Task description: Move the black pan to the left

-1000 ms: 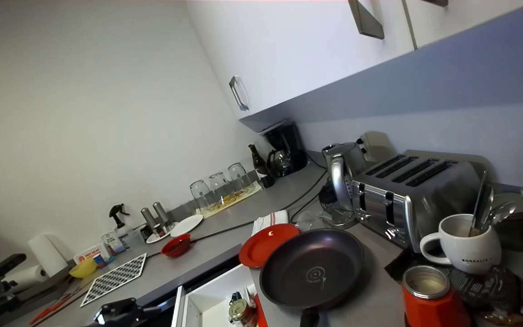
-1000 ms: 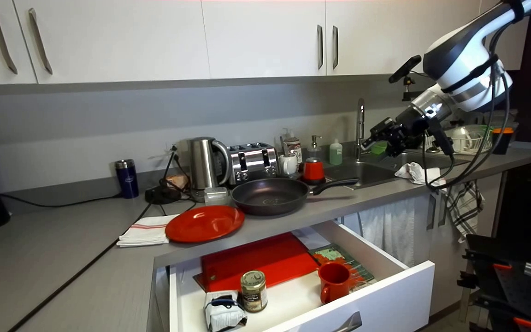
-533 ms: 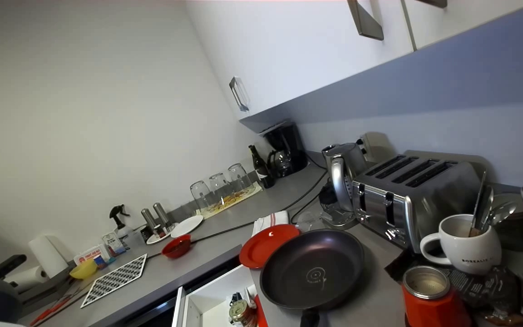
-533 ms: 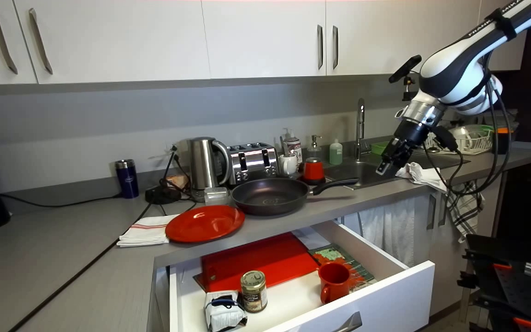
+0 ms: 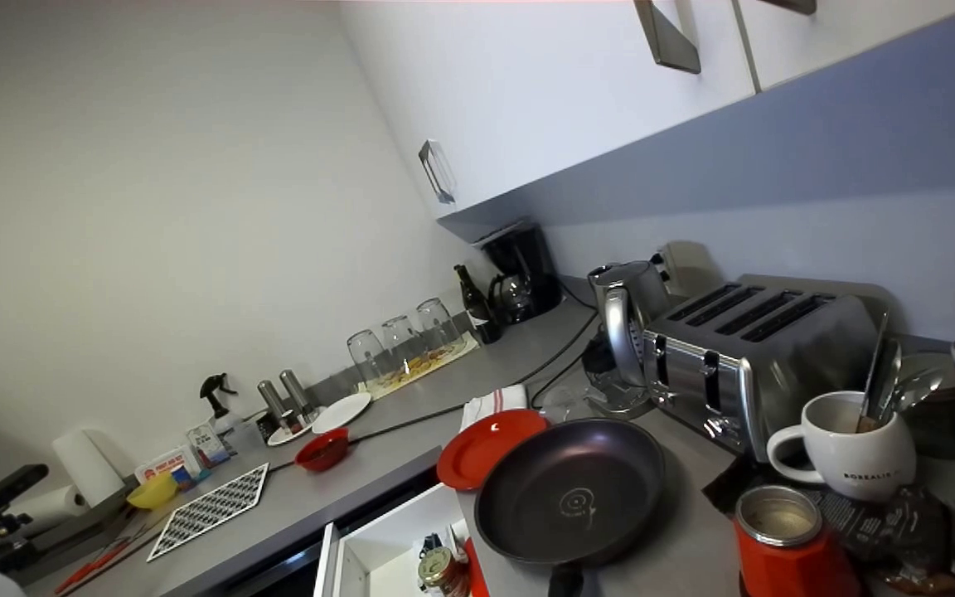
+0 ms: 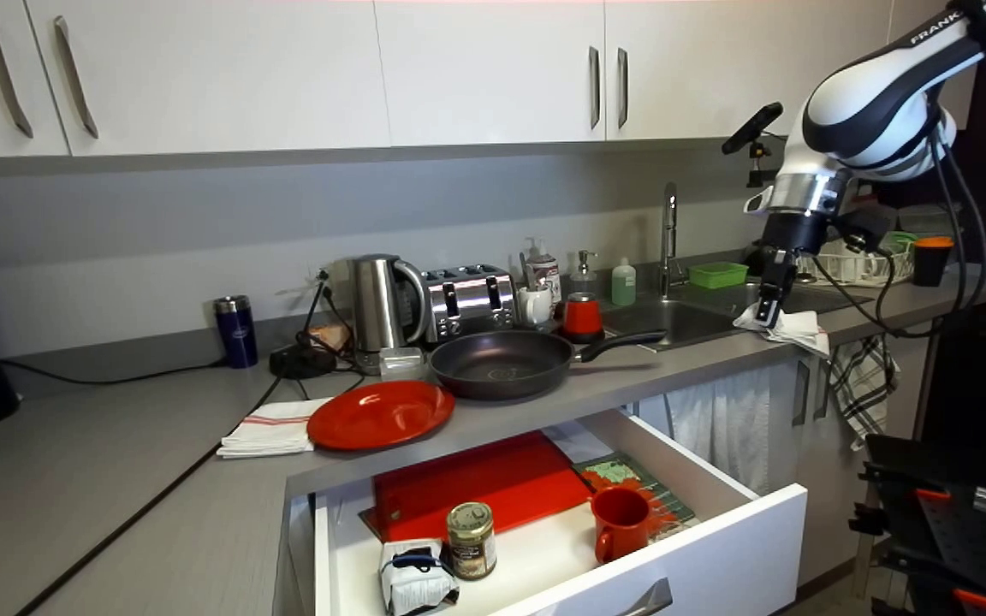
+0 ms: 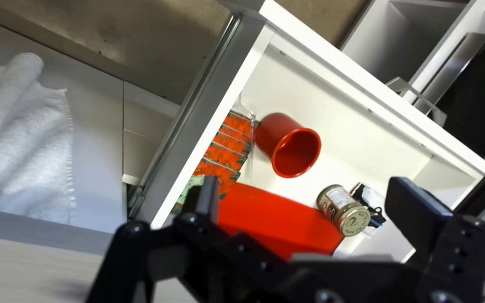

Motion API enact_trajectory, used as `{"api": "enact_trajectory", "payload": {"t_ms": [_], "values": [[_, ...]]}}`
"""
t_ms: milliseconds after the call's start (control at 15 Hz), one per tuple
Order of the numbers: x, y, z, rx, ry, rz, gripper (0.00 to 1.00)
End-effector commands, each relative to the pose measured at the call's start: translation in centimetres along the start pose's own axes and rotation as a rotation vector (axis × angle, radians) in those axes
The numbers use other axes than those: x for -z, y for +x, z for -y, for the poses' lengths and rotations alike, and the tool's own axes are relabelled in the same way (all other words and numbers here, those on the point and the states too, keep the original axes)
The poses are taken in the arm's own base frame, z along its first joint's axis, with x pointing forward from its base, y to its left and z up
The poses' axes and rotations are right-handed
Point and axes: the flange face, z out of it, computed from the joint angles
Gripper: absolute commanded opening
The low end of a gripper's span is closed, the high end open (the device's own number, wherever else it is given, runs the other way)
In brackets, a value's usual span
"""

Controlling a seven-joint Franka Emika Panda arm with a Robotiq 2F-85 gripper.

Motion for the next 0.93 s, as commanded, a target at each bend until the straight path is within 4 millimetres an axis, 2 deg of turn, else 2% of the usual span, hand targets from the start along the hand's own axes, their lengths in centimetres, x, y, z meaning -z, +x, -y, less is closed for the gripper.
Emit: {"api": "enact_trajectory", "payload": {"t_ms": [0,67,267,867], "values": [[0.49,-0.79,1.82,0.073,-0.014,0.038,1.0],[0.06,-0.27,0.95,0.032,-0.004,0.021,1.0],[0.09,-0.38,1.6,0.052,-0.01,0.029,1.0],[0.1,-0.38,1.61,0.057,-0.01,0.029,1.0]]}}
